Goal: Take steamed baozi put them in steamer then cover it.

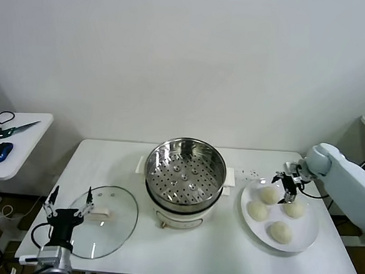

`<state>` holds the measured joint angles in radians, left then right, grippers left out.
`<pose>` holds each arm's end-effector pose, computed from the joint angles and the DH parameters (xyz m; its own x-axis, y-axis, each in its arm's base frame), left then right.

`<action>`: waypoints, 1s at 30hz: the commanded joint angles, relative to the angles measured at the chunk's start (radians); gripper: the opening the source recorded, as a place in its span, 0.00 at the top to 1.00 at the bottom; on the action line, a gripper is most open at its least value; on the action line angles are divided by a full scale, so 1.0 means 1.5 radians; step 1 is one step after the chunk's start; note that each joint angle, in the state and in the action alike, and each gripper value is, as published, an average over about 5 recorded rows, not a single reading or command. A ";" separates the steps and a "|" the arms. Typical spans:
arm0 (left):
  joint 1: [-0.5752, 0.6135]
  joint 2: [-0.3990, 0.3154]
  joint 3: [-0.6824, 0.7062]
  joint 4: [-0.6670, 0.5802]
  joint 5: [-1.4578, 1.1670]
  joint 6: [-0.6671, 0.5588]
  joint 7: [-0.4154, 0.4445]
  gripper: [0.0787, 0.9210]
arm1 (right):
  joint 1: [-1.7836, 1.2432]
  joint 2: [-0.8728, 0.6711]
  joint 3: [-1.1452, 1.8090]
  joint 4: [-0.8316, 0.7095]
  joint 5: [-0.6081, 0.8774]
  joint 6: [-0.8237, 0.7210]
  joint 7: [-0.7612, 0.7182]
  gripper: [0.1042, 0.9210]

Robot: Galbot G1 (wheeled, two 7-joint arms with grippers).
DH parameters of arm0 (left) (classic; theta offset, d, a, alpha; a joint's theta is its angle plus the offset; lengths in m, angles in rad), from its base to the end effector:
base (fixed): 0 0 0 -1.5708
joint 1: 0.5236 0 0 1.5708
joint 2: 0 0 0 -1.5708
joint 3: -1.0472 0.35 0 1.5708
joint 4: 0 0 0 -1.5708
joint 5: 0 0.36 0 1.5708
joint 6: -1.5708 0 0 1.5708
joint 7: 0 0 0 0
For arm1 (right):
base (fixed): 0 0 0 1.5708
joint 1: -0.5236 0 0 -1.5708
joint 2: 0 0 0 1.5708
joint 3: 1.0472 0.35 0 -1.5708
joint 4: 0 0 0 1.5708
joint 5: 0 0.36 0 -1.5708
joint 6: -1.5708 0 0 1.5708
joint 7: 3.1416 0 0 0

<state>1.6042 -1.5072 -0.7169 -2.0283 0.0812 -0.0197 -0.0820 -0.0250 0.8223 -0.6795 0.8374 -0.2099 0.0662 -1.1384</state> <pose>0.1704 0.0741 -0.3260 -0.9750 -0.2181 0.0435 -0.2019 0.9500 0.2382 0.5645 -0.2193 -0.2324 -0.1493 -0.1012 0.9836 -0.9839 -0.0835 -0.1579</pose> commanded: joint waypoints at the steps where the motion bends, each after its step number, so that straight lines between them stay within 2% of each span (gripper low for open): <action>1: -0.002 0.002 0.001 0.010 -0.001 0.000 -0.001 0.12 | 0.032 0.048 -0.048 -0.063 -0.014 0.001 -0.010 0.12; 18: -0.003 0.002 0.002 0.015 -0.001 -0.002 -0.001 0.12 | 0.010 0.063 -0.030 -0.075 -0.028 0.001 -0.010 0.12; 30: -0.001 0.004 -0.007 0.010 -0.008 0.002 -0.003 0.12 | 0.011 0.062 -0.018 -0.072 -0.026 0.002 -0.012 0.25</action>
<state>1.6005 -1.5001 -0.7246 -2.0098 0.0732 -0.0184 -0.0856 -0.0101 0.9081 -0.7106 0.7360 -0.2469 0.0701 -1.1572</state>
